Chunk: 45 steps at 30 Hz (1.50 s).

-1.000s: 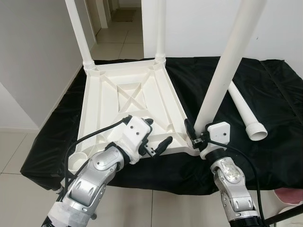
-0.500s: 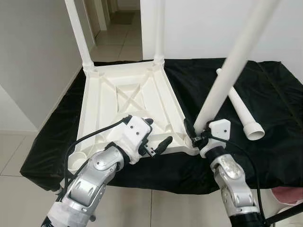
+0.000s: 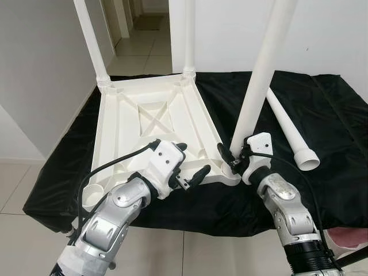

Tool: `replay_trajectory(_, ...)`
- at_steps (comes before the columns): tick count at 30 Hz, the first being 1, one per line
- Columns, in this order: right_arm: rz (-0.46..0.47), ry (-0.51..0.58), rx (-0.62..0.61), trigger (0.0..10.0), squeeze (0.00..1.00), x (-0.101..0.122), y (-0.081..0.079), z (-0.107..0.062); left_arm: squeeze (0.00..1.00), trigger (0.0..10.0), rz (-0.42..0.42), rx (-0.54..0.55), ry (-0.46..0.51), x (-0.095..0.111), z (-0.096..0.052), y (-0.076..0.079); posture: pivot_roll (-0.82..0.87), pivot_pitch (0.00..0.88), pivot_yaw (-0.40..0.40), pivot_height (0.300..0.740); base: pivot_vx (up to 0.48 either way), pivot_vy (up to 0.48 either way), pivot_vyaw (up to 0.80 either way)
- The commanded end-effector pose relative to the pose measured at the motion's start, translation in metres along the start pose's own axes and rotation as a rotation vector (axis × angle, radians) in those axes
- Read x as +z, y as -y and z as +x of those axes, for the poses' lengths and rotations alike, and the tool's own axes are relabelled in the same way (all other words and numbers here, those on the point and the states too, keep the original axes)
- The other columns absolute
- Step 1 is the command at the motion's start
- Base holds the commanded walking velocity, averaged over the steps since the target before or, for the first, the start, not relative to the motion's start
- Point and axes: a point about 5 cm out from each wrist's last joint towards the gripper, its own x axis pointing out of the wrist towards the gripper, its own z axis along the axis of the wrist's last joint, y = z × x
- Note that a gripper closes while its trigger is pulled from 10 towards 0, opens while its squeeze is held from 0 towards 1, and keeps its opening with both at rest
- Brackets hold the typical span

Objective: Building children table

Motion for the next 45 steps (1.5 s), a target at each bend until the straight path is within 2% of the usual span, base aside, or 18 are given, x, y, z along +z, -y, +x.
replay_trajectory(1, 0.045, -0.155, 0.047, 10.0, 0.00, -0.030, -0.012, -0.002, 0.00, 10.0, -0.002, -0.027, -0.015, -0.002, -0.002, -0.001, -0.03, 0.028, 0.053, 0.740, 0.000, 0.000, 0.00)
replay_trajectory(3, 0.040, -0.156, 0.038, 10.0, 0.00, -0.030, -0.012, -0.002, 0.00, 10.0, -0.002, -0.026, -0.015, -0.002, -0.002, -0.001, -0.03, 0.030, 0.055, 0.740, 0.000, 0.000, 0.00)
replay_trajectory(9, 0.096, -0.104, -0.104, 10.0, 0.00, -0.026, -0.017, -0.002, 0.00, 10.0, -0.003, -0.021, -0.017, -0.002, -0.003, -0.002, -0.03, 0.033, 0.052, 0.740, 0.000, 0.000, 0.00)
replay_trajectory(14, 0.122, -0.092, -0.141, 10.0, 0.00, -0.024, -0.020, -0.001, 0.00, 10.0, -0.003, -0.022, -0.017, -0.002, -0.003, -0.001, -0.03, 0.027, 0.054, 0.740, 0.000, 0.000, 0.00)
replay_trajectory(16, 0.185, -0.071, -0.286, 10.0, 0.00, -0.020, -0.035, 0.004, 0.00, 10.0, -0.004, -0.026, -0.015, -0.002, -0.002, -0.001, -0.03, 0.029, 0.051, 0.740, 0.000, 0.000, 0.00)
replay_trajectory(17, 0.185, -0.071, -0.286, 10.0, 0.00, -0.020, -0.035, 0.004, 0.00, 10.0, -0.004, -0.026, -0.015, -0.002, -0.002, -0.001, -0.03, 0.029, 0.051, 0.740, 0.000, 0.000, 0.00)
replay_trajectory(21, 0.226, -0.043, -0.500, 10.0, 0.00, -0.014, -0.047, 0.009, 0.00, 10.0, -0.003, -0.029, -0.012, -0.002, -0.001, 0.000, -0.02, 0.016, 0.043, 0.740, 0.000, 0.000, 0.00)
replay_trajectory(26, 0.211, -0.049, -0.509, 10.0, 0.00, -0.013, -0.057, 0.010, 0.00, 10.0, -0.008, -0.027, -0.011, -0.002, -0.001, 0.002, -0.02, 0.014, 0.038, 0.740, 0.000, 0.000, 0.00)
replay_trajectory(33, 0.187, -0.044, -0.486, 10.0, 0.00, -0.016, -0.057, 0.006, 0.00, 10.0, -0.008, -0.027, -0.012, -0.003, -0.001, 0.002, -0.02, 0.010, 0.031, 0.740, 0.000, 0.000, 0.00)
replay_trajectory(34, 0.205, -0.016, -0.440, 10.0, 1.00, -0.014, -0.058, 0.005, 0.00, 10.0, -0.008, -0.026, -0.011, -0.003, -0.001, 0.002, -0.02, 0.010, 0.030, 0.740, 0.000, 0.000, 0.00)
replay_trajectory(36, 0.219, 0.004, -0.410, 10.0, 1.00, -0.012, -0.060, 0.005, 0.00, 10.0, -0.008, -0.025, -0.011, -0.003, -0.001, 0.002, -0.02, 0.010, 0.030, 0.740, 0.000, 0.000, 0.00)
replay_trajectory(37, 0.176, 0.040, -0.392, 10.0, 1.00, -0.007, -0.058, 0.003, 0.00, 10.0, -0.009, -0.022, -0.012, -0.003, -0.002, 0.002, -0.02, 0.015, 0.031, 0.740, 0.000, 0.000, 0.00)
replay_trajectory(39, 0.176, 0.040, -0.392, 10.0, 1.00, -0.007, -0.058, 0.003, 0.00, 10.0, -0.009, -0.022, -0.012, -0.003, -0.002, 0.002, -0.02, 0.015, 0.031, 0.740, 0.000, 0.000, 0.00)
replay_trajectory(43, 0.152, 0.063, -0.372, 10.0, 1.00, -0.006, -0.047, 0.002, 0.00, 10.0, -0.014, -0.015, -0.011, -0.004, -0.003, 0.002, -0.03, 0.015, 0.031, 0.740, 0.000, 0.000, 0.00)
replay_trajectory(44, 0.151, 0.074, -0.343, 10.0, 0.81, -0.005, -0.042, 0.001, 0.00, 10.0, -0.017, -0.018, -0.008, -0.003, -0.002, 0.003, -0.03, 0.016, 0.031, 0.740, 0.000, 0.000, 0.00)
replay_trajectory(45, 0.150, 0.081, -0.321, 10.0, 0.26, -0.004, -0.039, 0.001, 0.00, 10.0, -0.020, -0.020, -0.006, -0.003, -0.002, 0.004, -0.03, 0.016, 0.031, 0.740, 0.000, 0.000, 0.00)
